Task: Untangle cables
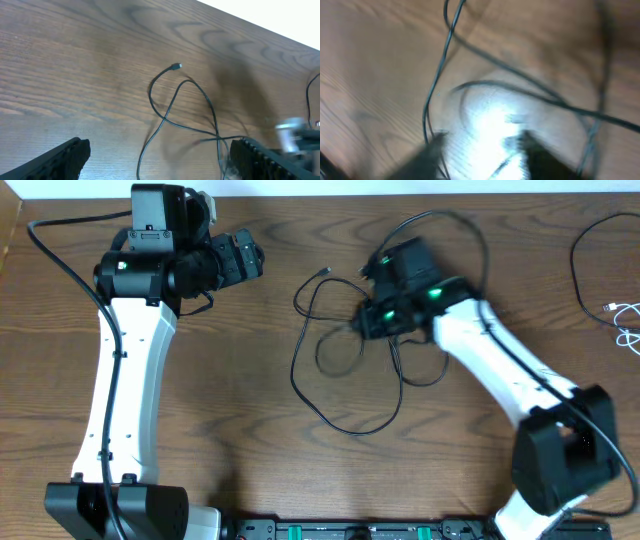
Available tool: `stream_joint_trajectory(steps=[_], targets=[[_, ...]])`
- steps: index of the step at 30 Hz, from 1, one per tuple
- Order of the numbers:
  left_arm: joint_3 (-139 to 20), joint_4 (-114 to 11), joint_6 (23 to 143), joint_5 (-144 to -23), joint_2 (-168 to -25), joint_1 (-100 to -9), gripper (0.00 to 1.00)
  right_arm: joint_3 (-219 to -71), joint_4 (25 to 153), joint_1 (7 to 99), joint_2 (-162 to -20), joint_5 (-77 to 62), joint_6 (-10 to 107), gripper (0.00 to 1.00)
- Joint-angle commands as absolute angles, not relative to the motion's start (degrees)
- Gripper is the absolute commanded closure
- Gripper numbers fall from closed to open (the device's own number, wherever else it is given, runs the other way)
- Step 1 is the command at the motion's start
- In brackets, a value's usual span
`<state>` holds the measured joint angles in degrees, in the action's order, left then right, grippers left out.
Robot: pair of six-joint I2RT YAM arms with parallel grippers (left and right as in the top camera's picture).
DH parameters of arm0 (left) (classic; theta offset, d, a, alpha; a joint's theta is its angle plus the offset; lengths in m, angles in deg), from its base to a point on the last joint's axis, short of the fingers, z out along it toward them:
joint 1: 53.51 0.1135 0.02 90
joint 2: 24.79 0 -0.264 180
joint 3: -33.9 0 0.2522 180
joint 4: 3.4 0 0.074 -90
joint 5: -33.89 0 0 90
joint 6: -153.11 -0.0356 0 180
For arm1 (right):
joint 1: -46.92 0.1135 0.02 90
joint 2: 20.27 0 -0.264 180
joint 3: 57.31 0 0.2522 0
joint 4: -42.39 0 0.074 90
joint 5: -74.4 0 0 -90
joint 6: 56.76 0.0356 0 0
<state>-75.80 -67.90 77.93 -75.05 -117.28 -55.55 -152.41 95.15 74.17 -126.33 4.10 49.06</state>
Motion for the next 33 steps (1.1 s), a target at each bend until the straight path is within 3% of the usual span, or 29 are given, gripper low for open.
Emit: stream_joint_trajectory(steps=[1, 10, 17, 26, 33], targets=[[-75.65, -67.70, 77.96, -74.28, -117.30, -55.57, 0.05, -152.37, 95.85, 75.28, -127.93, 2.46, 47.50, 0.18], [-75.65, -67.40, 77.96, -74.30, -117.30, -55.57, 0.05, -152.37, 96.51, 72.90, -127.95, -8.31, 45.69, 0.13], [-75.65, -67.40, 77.96, -74.28, -117.30, -55.57, 0.05, -152.37, 97.32, 72.39, -132.26, -12.51, 31.24, 0.15], [-75.65, -67.40, 77.96, -74.28, -117.30, -55.57, 0.05, -152.37, 94.02, 71.70, -138.51, -14.19, 30.50, 0.30], [-75.65, -67.42, 77.96, -74.30, -117.30, -55.57, 0.05, -152.37, 93.51, 71.72, -141.77, -14.61, 30.63, 0.55]])
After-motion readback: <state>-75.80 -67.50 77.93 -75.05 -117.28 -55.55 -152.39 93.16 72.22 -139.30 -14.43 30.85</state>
